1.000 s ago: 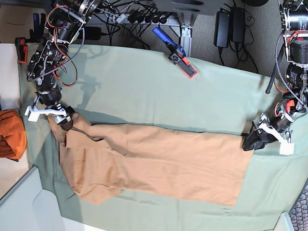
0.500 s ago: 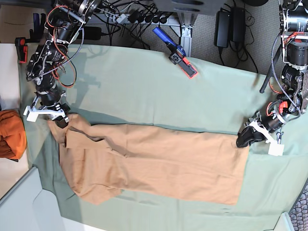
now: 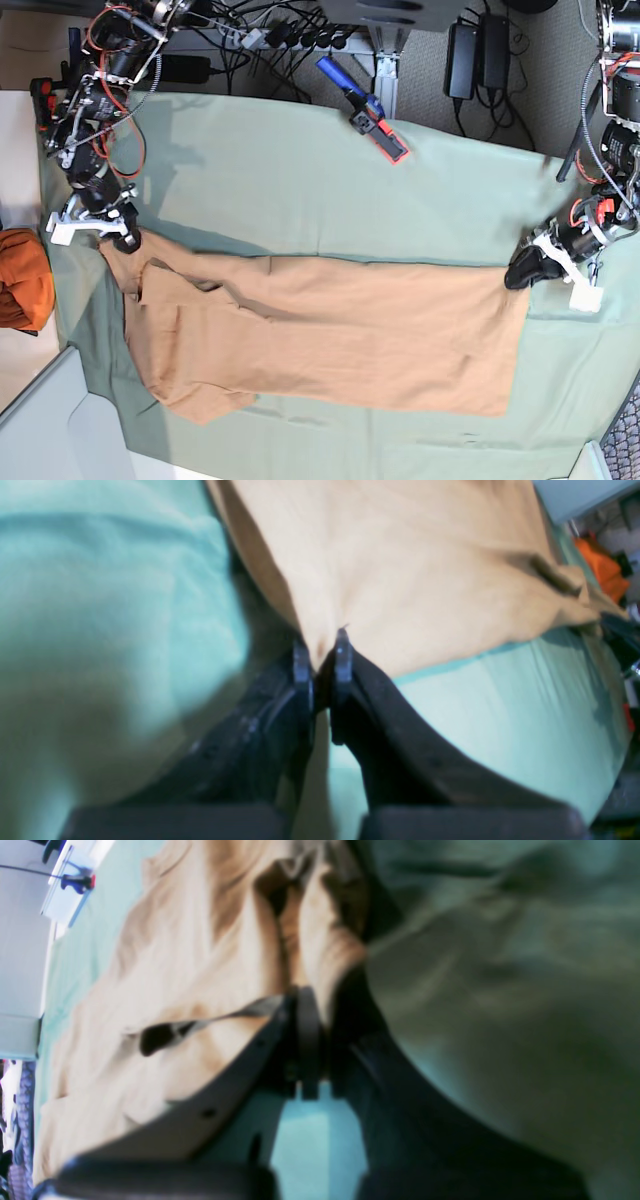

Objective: Fold the T-shirt properly
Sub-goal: 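Regrasp the shirt's folded edge with both grippers, then pull the shirt flat and release, moving the right gripper toward the sleeve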

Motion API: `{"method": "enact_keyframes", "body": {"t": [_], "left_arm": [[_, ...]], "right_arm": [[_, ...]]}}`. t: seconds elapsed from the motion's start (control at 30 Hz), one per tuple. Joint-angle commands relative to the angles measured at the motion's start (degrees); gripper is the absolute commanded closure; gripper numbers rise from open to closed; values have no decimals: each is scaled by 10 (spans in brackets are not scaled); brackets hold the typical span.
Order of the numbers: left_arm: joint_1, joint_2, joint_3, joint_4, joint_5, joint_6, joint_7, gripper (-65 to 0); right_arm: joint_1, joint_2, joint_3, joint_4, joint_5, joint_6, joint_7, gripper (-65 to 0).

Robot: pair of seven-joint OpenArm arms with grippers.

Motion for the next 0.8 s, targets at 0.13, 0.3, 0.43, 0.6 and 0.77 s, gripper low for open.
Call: {"method": "enact_keyframes", "body": {"t": [0.13, 0.3, 0.43, 0.6, 0.77], "left_arm": [[57, -26, -3, 97, -20, -6, -7, 0], [107, -48, -3, 172, -20, -6, -7, 0], [139, -64, -3, 201, -20, -6, -7, 0], [166, -75, -26, 218, -31, -6, -7, 0], [205, -87, -56, 245, -39, -6, -6, 0]], "right_arm": [[-27, 35, 3, 10, 57, 58, -28, 0], [-67, 59, 3, 19, 94, 69, -44, 0], [-104, 77, 3, 51, 119, 78, -55, 0], [-153, 98, 3, 115, 120, 78, -60, 0], [-206, 105, 3, 186, 118, 78, -60, 0]]}}
